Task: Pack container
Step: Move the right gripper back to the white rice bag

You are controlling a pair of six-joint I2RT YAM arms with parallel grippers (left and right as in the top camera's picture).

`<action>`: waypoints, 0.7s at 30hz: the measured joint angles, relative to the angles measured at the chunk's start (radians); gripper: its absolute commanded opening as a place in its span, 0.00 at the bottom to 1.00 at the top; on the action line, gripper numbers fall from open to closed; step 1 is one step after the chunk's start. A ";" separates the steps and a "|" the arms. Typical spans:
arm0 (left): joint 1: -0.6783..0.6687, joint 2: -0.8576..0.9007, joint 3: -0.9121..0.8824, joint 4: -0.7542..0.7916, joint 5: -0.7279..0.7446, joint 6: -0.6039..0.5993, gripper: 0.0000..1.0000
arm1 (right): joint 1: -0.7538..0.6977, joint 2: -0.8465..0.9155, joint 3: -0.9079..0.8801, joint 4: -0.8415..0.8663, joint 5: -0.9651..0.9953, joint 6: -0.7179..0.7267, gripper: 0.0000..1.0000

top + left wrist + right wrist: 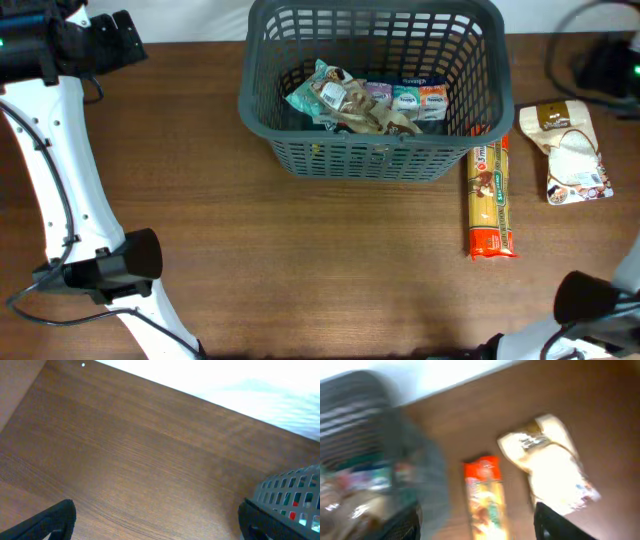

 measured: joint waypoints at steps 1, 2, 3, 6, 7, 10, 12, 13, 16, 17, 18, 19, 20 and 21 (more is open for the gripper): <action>0.000 0.000 0.000 0.000 0.000 0.000 0.99 | -0.022 0.005 -0.004 -0.007 0.020 0.001 0.70; 0.000 0.000 0.000 0.000 0.000 0.000 0.99 | -0.039 0.010 -0.010 -0.013 0.041 0.003 0.70; 0.000 0.000 0.000 0.000 0.000 0.000 0.99 | -0.053 0.014 -0.023 -0.014 0.063 0.004 0.71; 0.000 0.000 0.000 0.000 0.000 0.000 0.99 | -0.064 0.031 -0.084 -0.006 0.124 0.005 0.73; 0.000 0.000 0.000 0.000 0.000 0.000 0.99 | -0.064 0.038 -0.113 0.006 0.146 0.005 0.73; 0.000 0.000 0.000 0.000 0.000 0.000 0.99 | -0.063 0.068 -0.220 0.064 0.212 0.000 0.73; 0.000 0.000 0.000 0.000 0.000 0.000 0.99 | -0.063 0.090 -0.293 0.110 0.247 -0.015 0.74; 0.000 0.000 0.000 0.000 0.000 0.000 0.99 | -0.063 0.101 -0.334 0.141 0.266 -0.023 0.74; 0.000 0.000 0.000 0.000 0.000 0.000 0.99 | -0.063 0.116 -0.434 0.237 0.304 -0.061 0.75; 0.000 0.000 0.000 0.000 0.000 0.000 0.99 | -0.063 0.116 -0.461 0.270 0.311 -0.075 0.76; 0.000 0.000 0.000 0.000 0.000 0.000 0.99 | -0.063 0.116 -0.489 0.310 0.318 -0.092 0.78; 0.000 0.000 0.000 0.000 0.000 0.000 0.99 | -0.063 0.116 -0.509 0.339 0.323 -0.111 0.80; 0.000 0.000 0.000 0.000 0.000 0.000 0.99 | -0.063 0.116 -0.526 0.372 0.327 -0.129 0.83; 0.000 0.000 0.000 0.000 0.000 0.000 0.99 | -0.061 0.116 -0.543 0.404 0.329 -0.149 0.85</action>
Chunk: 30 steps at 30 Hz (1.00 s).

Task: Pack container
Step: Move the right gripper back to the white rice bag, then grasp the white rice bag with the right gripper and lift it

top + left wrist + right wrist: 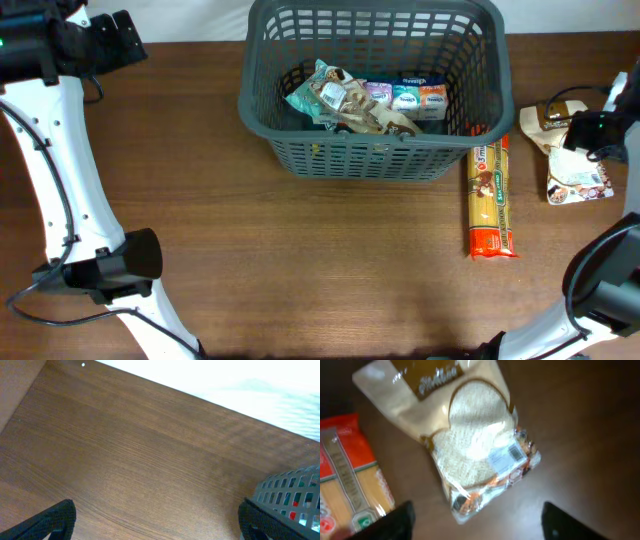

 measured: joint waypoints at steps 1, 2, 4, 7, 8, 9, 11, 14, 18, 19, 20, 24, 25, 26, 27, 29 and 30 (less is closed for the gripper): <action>0.000 0.000 0.000 0.000 0.000 0.000 0.99 | 0.000 0.000 -0.018 0.036 0.003 -0.026 0.87; 0.000 0.000 0.000 0.000 0.000 0.000 0.99 | 0.001 0.000 -0.031 0.059 0.003 -0.049 0.87; 0.000 0.000 0.000 0.000 0.000 0.000 0.99 | 0.002 0.001 -0.047 0.082 0.003 -0.096 0.86; 0.000 0.000 0.000 0.000 0.000 0.000 0.99 | 0.004 0.006 -0.050 0.090 -0.004 -0.142 0.84; 0.000 0.000 0.000 0.000 0.000 0.000 0.99 | 0.005 0.011 -0.050 0.092 -0.009 -0.153 0.83; 0.000 0.000 0.000 0.000 0.000 0.000 0.99 | 0.007 0.019 -0.050 0.093 -0.012 -0.159 0.83; 0.000 0.000 0.000 0.000 0.000 0.000 0.99 | 0.015 0.045 -0.050 0.093 -0.018 -0.179 0.83; 0.000 0.000 0.000 0.000 0.000 0.000 0.99 | 0.032 0.090 -0.050 0.091 -0.020 -0.195 0.82; 0.000 0.000 0.000 0.000 0.000 0.000 0.99 | 0.054 0.156 -0.050 0.090 -0.015 -0.203 0.82; 0.000 0.000 0.000 0.000 0.000 0.000 0.99 | 0.058 0.172 -0.050 0.092 -0.011 -0.202 0.82; 0.000 0.000 0.000 0.000 0.000 0.000 0.99 | 0.061 0.189 -0.051 0.098 -0.002 -0.201 0.83; 0.000 0.000 0.000 0.000 0.000 0.000 0.99 | 0.063 0.231 -0.051 0.131 0.026 -0.196 0.82; 0.000 0.000 0.000 0.000 0.000 0.000 0.99 | 0.061 0.236 -0.051 0.137 0.029 -0.196 0.81; 0.000 0.000 0.000 0.000 0.000 0.000 0.99 | 0.058 0.239 -0.051 0.144 0.033 -0.194 0.80; 0.000 0.000 0.000 0.000 0.000 0.000 0.99 | 0.055 0.241 -0.051 0.151 0.037 -0.192 0.80; 0.000 0.000 0.000 0.000 0.000 0.000 0.99 | 0.050 0.245 -0.051 0.164 0.048 -0.187 0.75; 0.000 0.000 0.000 0.000 0.000 0.000 0.99 | 0.047 0.247 -0.051 0.169 0.053 -0.184 0.74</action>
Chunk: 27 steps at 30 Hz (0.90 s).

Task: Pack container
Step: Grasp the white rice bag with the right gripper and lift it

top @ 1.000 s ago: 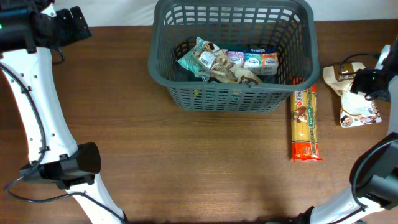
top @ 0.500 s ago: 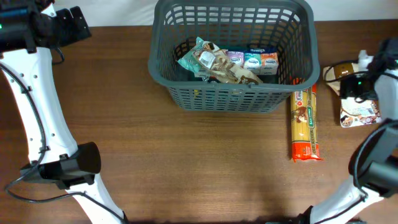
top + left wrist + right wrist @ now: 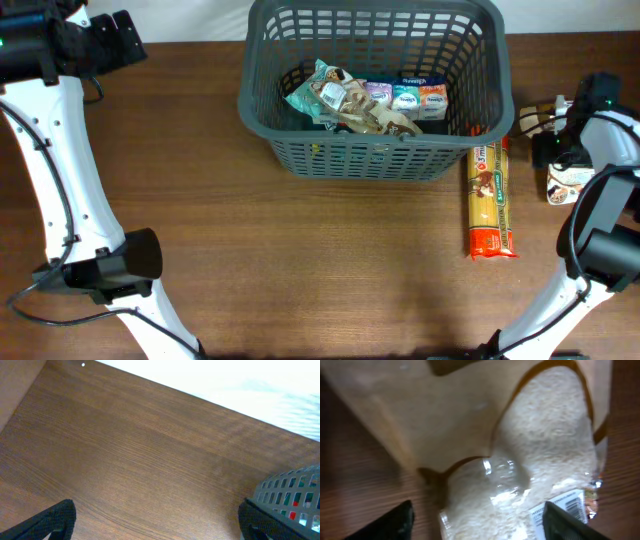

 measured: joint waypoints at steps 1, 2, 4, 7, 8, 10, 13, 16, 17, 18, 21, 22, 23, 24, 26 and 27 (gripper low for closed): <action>0.000 0.000 0.000 0.000 0.000 0.000 0.99 | -0.002 0.003 0.000 0.003 0.004 0.003 0.73; 0.000 0.000 0.000 0.000 0.000 0.000 0.99 | -0.005 0.007 0.000 0.007 0.009 0.009 0.73; 0.000 0.000 0.000 0.000 0.000 0.000 0.99 | -0.006 0.021 0.000 0.014 0.020 0.014 0.73; 0.000 0.000 0.000 0.000 0.000 0.000 0.99 | -0.006 0.047 0.003 0.016 0.044 0.029 0.67; 0.000 0.000 0.000 0.000 0.000 0.000 0.99 | -0.006 0.048 0.003 0.018 0.052 0.036 0.59; 0.000 0.000 0.000 0.000 0.000 0.000 0.99 | -0.005 0.052 0.004 0.017 0.060 0.039 0.42; 0.000 0.000 0.000 0.000 0.000 0.000 0.99 | -0.005 0.061 0.005 0.013 0.070 0.075 0.04; 0.000 0.000 0.000 0.000 0.000 0.000 0.99 | -0.003 0.063 0.012 0.010 0.085 0.097 0.04; 0.000 0.000 0.000 0.000 0.000 0.000 0.99 | -0.004 0.063 0.013 0.008 0.085 0.102 0.04; 0.000 0.000 0.000 0.000 0.000 0.000 0.99 | -0.004 0.063 0.014 0.002 0.085 0.112 0.04; 0.000 0.000 0.000 0.000 0.000 0.000 0.99 | -0.004 0.063 0.021 -0.023 0.080 0.125 0.04; 0.000 0.000 0.000 0.000 0.000 0.000 0.99 | -0.004 0.063 0.025 -0.037 0.075 0.129 0.04; 0.000 0.000 0.000 0.000 0.000 0.000 0.99 | -0.004 0.063 0.031 -0.053 0.064 0.135 0.04; 0.000 0.000 0.000 0.000 0.000 0.000 0.99 | -0.005 0.063 0.037 -0.069 0.052 0.143 0.04; 0.000 0.000 0.000 0.000 0.000 0.000 0.99 | -0.007 0.063 0.053 -0.100 0.017 0.163 0.04; 0.000 0.000 0.000 0.000 0.000 0.000 0.99 | -0.008 0.063 0.066 -0.119 -0.010 0.176 0.04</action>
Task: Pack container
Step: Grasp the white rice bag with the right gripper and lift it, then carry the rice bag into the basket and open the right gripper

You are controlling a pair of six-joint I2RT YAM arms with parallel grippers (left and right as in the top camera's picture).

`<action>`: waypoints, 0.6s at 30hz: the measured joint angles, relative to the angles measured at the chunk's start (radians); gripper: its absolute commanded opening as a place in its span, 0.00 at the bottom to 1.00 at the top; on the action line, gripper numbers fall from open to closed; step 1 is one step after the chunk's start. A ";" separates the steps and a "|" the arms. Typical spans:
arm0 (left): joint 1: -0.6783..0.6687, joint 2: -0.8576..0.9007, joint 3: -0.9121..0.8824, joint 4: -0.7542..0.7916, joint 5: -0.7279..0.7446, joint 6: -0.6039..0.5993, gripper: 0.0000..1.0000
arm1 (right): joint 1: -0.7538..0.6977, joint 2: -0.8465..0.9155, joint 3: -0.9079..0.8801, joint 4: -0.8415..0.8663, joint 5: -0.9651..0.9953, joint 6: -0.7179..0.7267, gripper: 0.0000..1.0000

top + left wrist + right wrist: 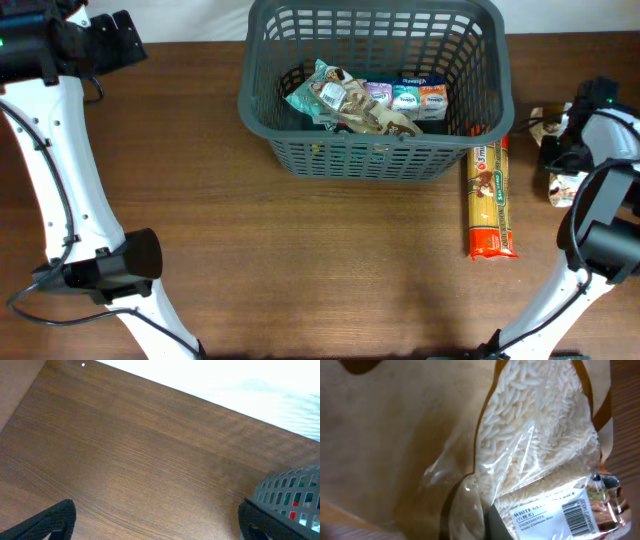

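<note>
A clear bag of white rice (535,435) with a brown-and-gold label lies at the table's right edge, and only its ends (560,186) show past my arm in the overhead view. My right gripper (578,128) is down on it and shut on a bunched fold of its plastic; one dark finger (497,522) presses into the bag. The grey plastic basket (370,150) stands at the back centre with several snack packets (365,98) inside. My left gripper (157,522) hangs open over bare wood at the far left, empty.
An orange pack of spaghetti (490,198) lies lengthwise just right of the basket, between it and the rice bag. The basket's corner (292,492) shows at the right edge of the left wrist view. The white left arm (60,170) stands along the table's left side.
My right gripper was open just over the rice bag, fingers wide apart. Now it is down on the bag and shut, the plastic puckered around one finger. The left arm has not moved.
First my right arm was at the far right corner, its view blurred, taking in basket, spaghetti and rice bag. Then it hung open above the rice bag, then closer over it, still open. Now it grips the bag. Basket, spaghetti and left arm stayed put.
</note>
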 measured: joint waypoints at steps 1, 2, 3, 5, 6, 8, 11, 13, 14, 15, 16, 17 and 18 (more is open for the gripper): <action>0.000 0.000 0.000 0.000 0.000 0.000 0.99 | -0.001 0.000 0.013 -0.017 -0.027 0.014 0.04; 0.000 0.000 0.000 0.000 0.000 0.000 0.99 | -0.002 -0.001 0.031 -0.035 -0.054 0.021 0.04; 0.000 0.000 0.000 0.000 0.000 0.000 0.99 | -0.002 -0.002 0.051 -0.051 -0.081 0.034 0.04; 0.000 0.000 0.000 0.000 0.000 0.000 0.99 | -0.002 -0.014 0.103 -0.082 -0.134 0.061 0.04; 0.000 0.000 0.000 0.000 0.000 0.000 0.99 | -0.002 -0.030 0.139 -0.098 -0.161 0.074 0.04; 0.000 0.000 0.000 0.000 0.000 0.000 0.99 | -0.001 -0.063 0.193 -0.116 -0.195 0.090 0.04; 0.000 0.000 0.000 0.000 0.000 0.000 0.99 | 0.000 -0.145 0.321 -0.156 -0.233 0.119 0.04; 0.000 0.000 0.000 0.000 0.000 0.000 0.99 | 0.000 -0.208 0.404 -0.173 -0.256 0.132 0.04; 0.000 0.000 0.000 0.000 0.000 0.000 0.99 | 0.001 -0.242 0.447 -0.185 -0.272 0.137 0.04; 0.000 0.000 0.000 0.000 0.000 0.000 0.99 | 0.002 -0.281 0.493 -0.200 -0.293 0.144 0.04; 0.000 0.000 0.000 0.000 0.000 0.000 0.99 | 0.002 -0.313 0.529 -0.210 -0.311 0.148 0.03; 0.000 0.000 0.000 0.000 0.000 0.000 0.99 | 0.005 -0.346 0.564 -0.219 -0.332 0.149 0.04; 0.000 0.000 0.000 0.000 0.000 0.000 0.99 | 0.011 -0.382 0.600 -0.226 -0.356 0.151 0.04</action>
